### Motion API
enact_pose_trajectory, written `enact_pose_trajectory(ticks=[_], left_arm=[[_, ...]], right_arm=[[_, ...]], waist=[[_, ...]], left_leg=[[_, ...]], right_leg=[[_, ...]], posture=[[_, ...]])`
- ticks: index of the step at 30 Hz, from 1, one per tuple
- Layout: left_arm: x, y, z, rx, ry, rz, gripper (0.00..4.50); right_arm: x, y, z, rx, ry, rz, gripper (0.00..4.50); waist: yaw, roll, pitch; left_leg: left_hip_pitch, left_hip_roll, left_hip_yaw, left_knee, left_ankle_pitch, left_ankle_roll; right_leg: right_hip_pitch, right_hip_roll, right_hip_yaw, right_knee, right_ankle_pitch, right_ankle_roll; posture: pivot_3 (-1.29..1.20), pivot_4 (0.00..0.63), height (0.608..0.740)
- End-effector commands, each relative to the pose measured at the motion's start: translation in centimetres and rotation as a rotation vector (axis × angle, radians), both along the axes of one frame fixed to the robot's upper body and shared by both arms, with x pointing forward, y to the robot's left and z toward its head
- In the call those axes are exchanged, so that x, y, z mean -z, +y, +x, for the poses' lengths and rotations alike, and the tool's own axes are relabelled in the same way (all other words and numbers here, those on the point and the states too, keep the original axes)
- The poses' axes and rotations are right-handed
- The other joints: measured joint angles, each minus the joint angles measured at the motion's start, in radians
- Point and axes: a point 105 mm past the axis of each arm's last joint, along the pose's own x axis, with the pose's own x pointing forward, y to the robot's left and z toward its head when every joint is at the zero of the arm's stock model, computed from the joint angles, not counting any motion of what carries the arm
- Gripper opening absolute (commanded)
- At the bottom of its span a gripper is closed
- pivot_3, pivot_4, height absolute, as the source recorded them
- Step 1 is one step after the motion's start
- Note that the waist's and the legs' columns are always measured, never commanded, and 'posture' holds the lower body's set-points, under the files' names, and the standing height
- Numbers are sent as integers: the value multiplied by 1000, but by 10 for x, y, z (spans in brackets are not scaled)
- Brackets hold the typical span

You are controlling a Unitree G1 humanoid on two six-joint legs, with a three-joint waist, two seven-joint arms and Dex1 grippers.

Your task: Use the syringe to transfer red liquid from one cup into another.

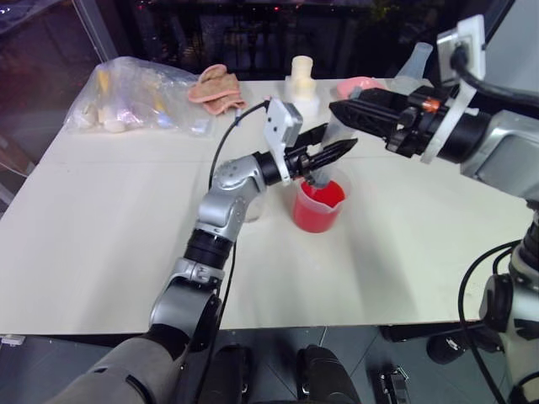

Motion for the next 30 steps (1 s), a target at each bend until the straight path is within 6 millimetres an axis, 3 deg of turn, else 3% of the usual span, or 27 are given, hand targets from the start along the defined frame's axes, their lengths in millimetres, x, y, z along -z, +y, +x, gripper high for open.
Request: enact_pose_trajectory(ticks=[1, 4, 5, 7, 11, 30], left_arm=[[-11, -5, -8, 20, -45, -14, 1551], [-11, -5, -9, 21, -43, -15, 1551], [-10, -5, -10, 21, -41, -16, 1551], [-9, -5, -11, 21, -36, -18, 1551], [-6, -4, -12, 19, -24, -17, 1551], [17, -6, -9, 7, 25, 6, 1551]], right_arm=[[-12, 5, -5, -29, -47, 31, 2837], [-11, 6, -4, -36, -40, 36, 2837], [-10, 6, -3, -35, -36, 36, 2607], [-7, 6, 0, -32, -27, 38, 2042], [-5, 4, 2, -29, -19, 37, 96], [1, 2, 4, -20, -40, 21, 37]], waist=[[0, 0, 0], [0, 0, 0], [0, 0, 0], [0, 0, 0], [0, 0, 0], [0, 0, 0]], left_leg=[[0, 0, 0, 0, 0, 0], [0, 0, 0, 0, 0, 0], [0, 0, 0, 0, 0, 0], [0, 0, 0, 0, 0, 0], [0, 0, 0, 0, 0, 0], [0, 0, 0, 0, 0, 0]], right_leg=[[0, 0, 0, 0, 0, 0], [0, 0, 0, 0, 0, 0], [0, 0, 0, 0, 0, 0], [0, 0, 0, 0, 0, 0], [0, 0, 0, 0, 0, 0], [0, 0, 0, 0, 0, 0]], posture=[[0, 150, 740], [0, 150, 740], [0, 150, 740], [0, 150, 740], [0, 150, 740], [0, 150, 740]])
